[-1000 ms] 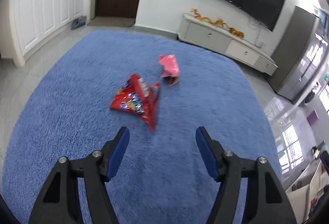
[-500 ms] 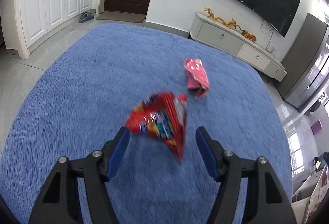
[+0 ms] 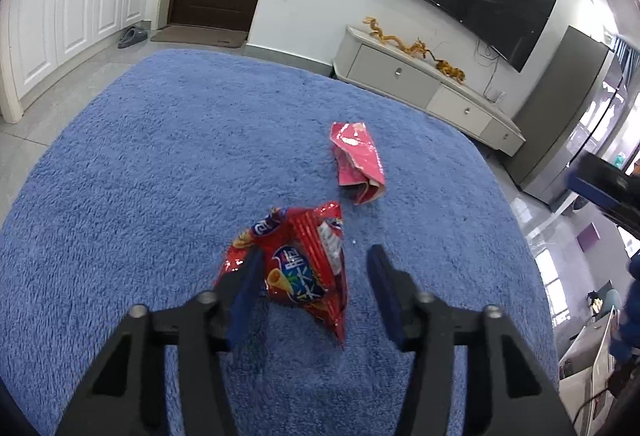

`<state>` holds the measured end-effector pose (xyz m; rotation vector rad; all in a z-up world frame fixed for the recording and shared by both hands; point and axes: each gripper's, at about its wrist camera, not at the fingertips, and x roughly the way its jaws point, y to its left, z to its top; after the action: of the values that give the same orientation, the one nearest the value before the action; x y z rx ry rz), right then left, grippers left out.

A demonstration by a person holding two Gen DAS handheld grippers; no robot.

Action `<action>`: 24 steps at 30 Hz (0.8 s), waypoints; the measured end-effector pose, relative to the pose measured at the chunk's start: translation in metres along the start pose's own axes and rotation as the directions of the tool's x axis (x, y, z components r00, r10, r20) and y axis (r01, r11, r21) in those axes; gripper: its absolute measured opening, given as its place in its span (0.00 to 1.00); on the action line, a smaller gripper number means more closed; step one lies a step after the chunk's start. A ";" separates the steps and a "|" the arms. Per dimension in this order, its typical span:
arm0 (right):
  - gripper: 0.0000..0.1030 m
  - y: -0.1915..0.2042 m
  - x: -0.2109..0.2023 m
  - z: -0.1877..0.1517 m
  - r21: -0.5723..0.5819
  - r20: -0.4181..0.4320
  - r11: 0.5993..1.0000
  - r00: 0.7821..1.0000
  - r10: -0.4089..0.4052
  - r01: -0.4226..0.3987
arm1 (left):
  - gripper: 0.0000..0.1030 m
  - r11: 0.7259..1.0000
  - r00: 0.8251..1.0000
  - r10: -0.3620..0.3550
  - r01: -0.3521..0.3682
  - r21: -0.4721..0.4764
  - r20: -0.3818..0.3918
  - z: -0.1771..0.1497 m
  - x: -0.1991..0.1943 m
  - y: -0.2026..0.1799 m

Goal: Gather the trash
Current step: 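Grasp the red snack bag with the left tool while the right tool grasps the pink wrapper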

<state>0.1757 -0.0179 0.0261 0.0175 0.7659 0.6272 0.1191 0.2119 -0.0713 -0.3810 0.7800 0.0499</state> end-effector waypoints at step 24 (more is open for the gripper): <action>0.38 0.049 0.199 0.007 0.084 -0.208 0.995 0.975 0.078 -0.062 | 0.20 0.988 0.993 -0.117 0.118 -0.098 0.019 -0.007 0.010 0.036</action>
<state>0.2638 0.1304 -0.0844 0.0494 0.9985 0.6735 0.1151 0.2418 -0.0940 -0.5198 0.7425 -0.0194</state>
